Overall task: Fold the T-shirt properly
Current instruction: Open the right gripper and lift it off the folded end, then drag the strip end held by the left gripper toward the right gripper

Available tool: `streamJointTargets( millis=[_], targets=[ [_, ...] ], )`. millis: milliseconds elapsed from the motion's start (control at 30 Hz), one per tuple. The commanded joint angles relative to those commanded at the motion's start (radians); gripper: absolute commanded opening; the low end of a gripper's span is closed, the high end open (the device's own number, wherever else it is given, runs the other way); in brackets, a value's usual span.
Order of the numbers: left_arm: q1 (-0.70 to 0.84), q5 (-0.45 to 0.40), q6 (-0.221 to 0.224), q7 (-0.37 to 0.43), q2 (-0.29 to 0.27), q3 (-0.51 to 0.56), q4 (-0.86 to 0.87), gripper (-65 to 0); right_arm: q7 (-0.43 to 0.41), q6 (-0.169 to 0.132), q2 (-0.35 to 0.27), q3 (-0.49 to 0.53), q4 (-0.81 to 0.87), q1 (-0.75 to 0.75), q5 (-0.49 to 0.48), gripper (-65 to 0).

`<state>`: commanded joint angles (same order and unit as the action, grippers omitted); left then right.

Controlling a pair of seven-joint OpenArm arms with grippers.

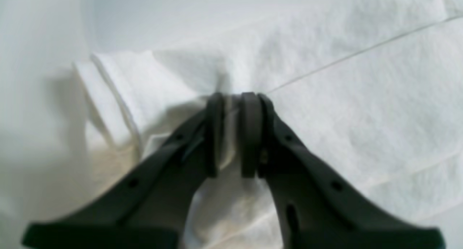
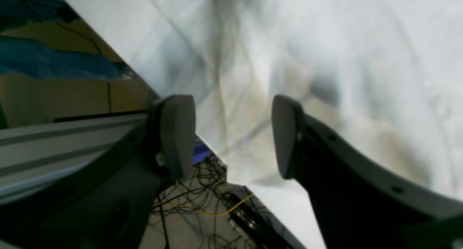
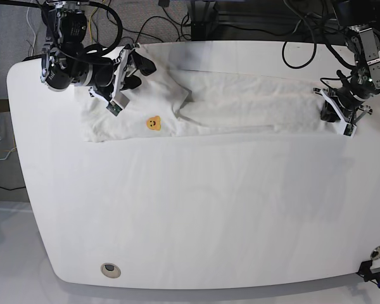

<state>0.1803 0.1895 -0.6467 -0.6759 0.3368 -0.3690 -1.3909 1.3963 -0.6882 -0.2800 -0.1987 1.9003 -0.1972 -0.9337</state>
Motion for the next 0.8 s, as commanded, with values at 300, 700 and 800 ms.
streamJointTargets(
  millis=[300,700,800],
  targets=[
    [0.0,0.006,-0.006,0.002,-0.002,-0.003,-0.008,-56.2,-0.074,0.002,0.005,0.0,0.003,0.06,0.224,-37.1],
    [0.003,0.005,-0.006,0.003,-0.002,-0.005,-0.008,-56.2,-0.226,-0.003,0.101,0.008,-0.035,0.04,0.523,-65.0],
    [0.003,0.005,-0.006,0.003,-0.002,-0.006,-0.008,-56.2,-0.308,-0.003,0.101,0.04,-0.121,0.04,0.574,-65.0]
  ],
)
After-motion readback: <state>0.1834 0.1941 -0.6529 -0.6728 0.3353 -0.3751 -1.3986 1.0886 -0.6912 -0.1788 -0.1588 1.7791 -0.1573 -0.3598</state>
